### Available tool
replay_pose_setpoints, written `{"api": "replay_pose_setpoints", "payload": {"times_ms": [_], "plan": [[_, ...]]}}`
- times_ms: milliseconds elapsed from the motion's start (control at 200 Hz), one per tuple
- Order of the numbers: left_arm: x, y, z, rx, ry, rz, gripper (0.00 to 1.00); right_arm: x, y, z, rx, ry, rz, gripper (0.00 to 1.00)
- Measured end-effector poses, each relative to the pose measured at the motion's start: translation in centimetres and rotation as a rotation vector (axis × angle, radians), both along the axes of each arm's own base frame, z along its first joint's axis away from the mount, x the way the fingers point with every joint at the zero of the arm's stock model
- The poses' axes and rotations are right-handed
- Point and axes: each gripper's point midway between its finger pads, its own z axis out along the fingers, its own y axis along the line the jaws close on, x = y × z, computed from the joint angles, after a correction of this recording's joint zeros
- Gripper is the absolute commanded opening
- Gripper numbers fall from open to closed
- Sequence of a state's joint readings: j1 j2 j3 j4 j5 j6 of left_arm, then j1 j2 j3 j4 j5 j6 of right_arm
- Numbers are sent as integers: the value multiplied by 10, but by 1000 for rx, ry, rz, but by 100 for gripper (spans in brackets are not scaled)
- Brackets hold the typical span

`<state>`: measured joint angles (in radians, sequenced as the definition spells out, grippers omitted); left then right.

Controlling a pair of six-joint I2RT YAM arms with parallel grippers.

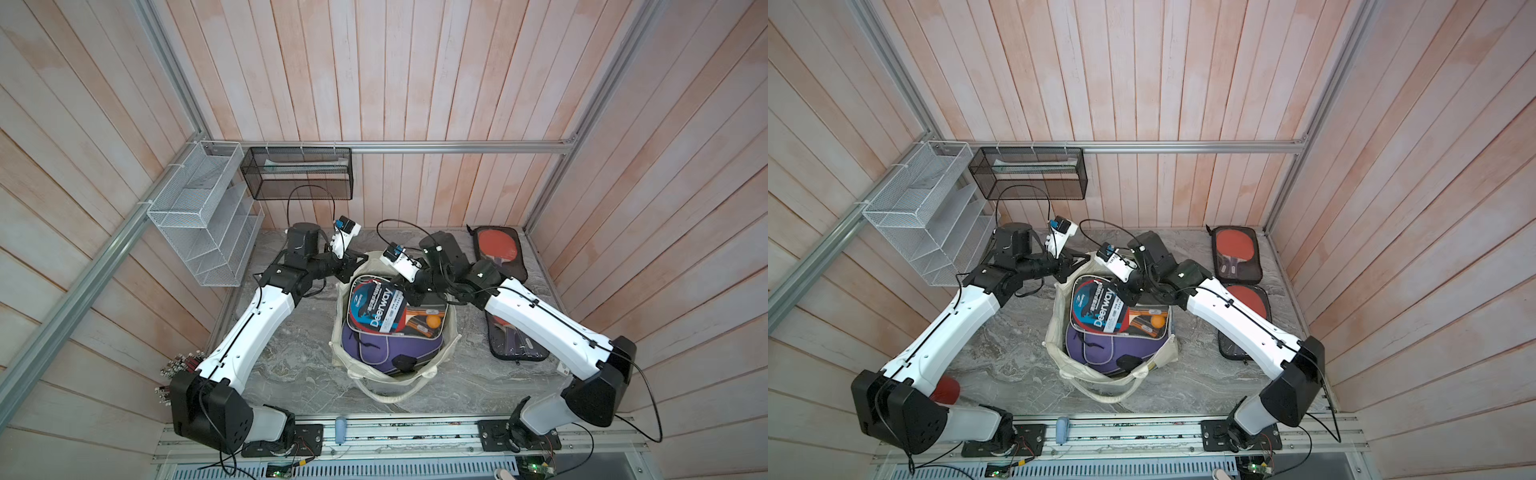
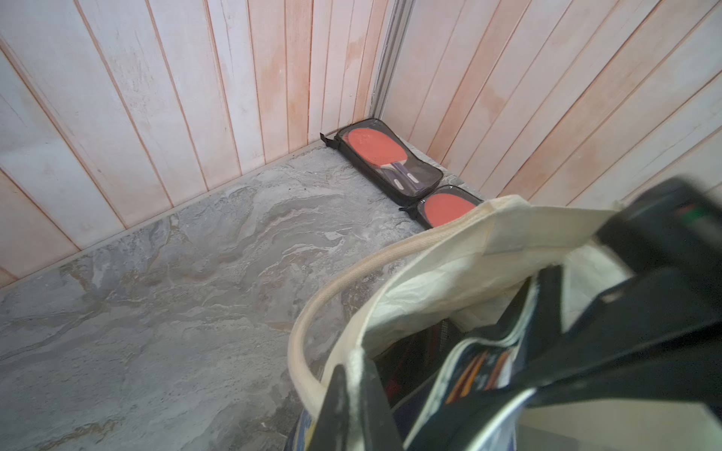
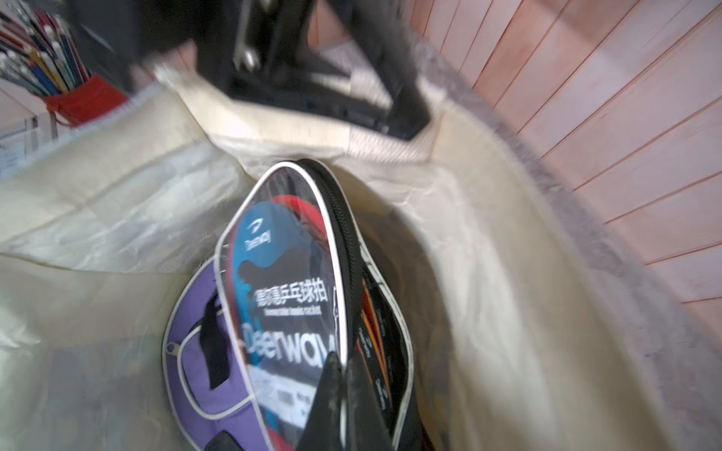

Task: Remove the ping pong set from the canvas bag
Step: Pick up the ping pong set from the canvas bag.

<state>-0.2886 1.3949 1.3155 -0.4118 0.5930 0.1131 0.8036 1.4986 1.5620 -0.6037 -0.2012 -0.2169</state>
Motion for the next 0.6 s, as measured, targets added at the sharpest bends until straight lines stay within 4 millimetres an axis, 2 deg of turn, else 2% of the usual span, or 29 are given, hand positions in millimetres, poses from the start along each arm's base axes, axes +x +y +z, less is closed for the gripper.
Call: {"api": "replay_pose_setpoints", "payload": {"times_ms": [230, 445, 600], "plan": [[15, 28, 13, 33, -51, 56, 0, 21, -9, 72, 124, -197, -106, 0], [29, 52, 24, 71, -106, 113, 0, 37, -17, 131, 229, -329, -194, 0], [38, 62, 28, 87, -133, 132, 0, 56, -38, 175, 302, -425, -314, 0]]}}
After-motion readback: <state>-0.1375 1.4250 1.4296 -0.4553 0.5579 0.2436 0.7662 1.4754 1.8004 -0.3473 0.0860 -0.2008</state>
